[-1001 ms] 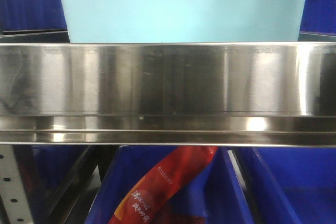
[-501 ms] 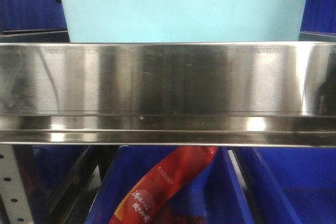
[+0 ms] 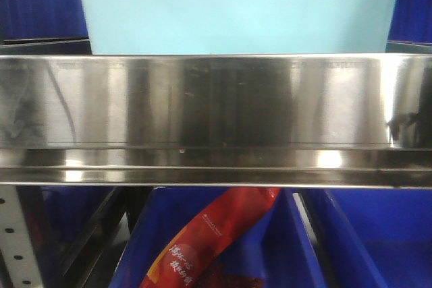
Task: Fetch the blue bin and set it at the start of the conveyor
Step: 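Grip the teal bin's side walls with both grippers and lift it, then pull the held teal bin back off the shelf with both grippers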
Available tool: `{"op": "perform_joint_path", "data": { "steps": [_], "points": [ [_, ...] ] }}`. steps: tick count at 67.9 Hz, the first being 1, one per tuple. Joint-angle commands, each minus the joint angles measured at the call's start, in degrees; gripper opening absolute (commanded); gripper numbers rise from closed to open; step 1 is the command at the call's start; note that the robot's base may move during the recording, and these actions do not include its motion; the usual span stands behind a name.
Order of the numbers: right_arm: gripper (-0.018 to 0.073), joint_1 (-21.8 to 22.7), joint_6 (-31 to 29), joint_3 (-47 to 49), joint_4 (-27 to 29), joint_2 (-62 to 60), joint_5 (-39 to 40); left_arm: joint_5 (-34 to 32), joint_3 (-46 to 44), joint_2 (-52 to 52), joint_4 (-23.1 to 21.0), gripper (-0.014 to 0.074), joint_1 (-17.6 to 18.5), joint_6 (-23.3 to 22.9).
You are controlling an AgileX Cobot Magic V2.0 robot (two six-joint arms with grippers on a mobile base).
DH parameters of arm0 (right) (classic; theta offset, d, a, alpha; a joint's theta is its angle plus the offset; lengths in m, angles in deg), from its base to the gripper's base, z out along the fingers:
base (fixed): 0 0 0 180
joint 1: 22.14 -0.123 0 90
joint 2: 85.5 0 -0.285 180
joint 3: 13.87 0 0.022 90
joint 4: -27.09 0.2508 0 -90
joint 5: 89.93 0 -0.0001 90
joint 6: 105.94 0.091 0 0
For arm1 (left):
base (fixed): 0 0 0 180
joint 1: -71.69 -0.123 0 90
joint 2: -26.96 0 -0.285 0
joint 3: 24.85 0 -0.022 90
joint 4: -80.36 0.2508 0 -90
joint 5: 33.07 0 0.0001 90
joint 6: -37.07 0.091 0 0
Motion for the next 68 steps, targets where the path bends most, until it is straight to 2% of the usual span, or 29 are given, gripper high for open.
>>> {"op": "perform_joint_path", "data": {
  "steps": [1, 18, 31, 52, 68],
  "points": [
    [-0.0151, 0.0, -0.7, 0.4, -0.5, -0.4, 0.3, -0.2, -0.3, -0.2, -0.7, -0.0111, 0.1, 0.3],
    [-0.0152, 0.0, -0.7, 0.4, -0.6, -2.2, -0.4, 1.1, -0.4, -1.8, -0.7, -0.0111, 0.2, 0.3],
    [-0.0152, 0.0, -0.7, 0.4, -0.8, -7.7, -0.4, 1.5, -0.4, -7.2, -0.7, -0.0111, 0.4, 0.3],
    [-0.0152, -0.2, -0.7, 0.4, -0.8, -19.3, -0.6, 0.0, -0.4, -19.5, 0.2, -0.0111, 4.2, 0.3],
    [-0.0152, -0.2, -0.7, 0.4, -0.8, -25.3, -0.5, 0.1, -0.4, -23.0, 0.2, -0.0111, 5.3, 0.3]
  ]
}}
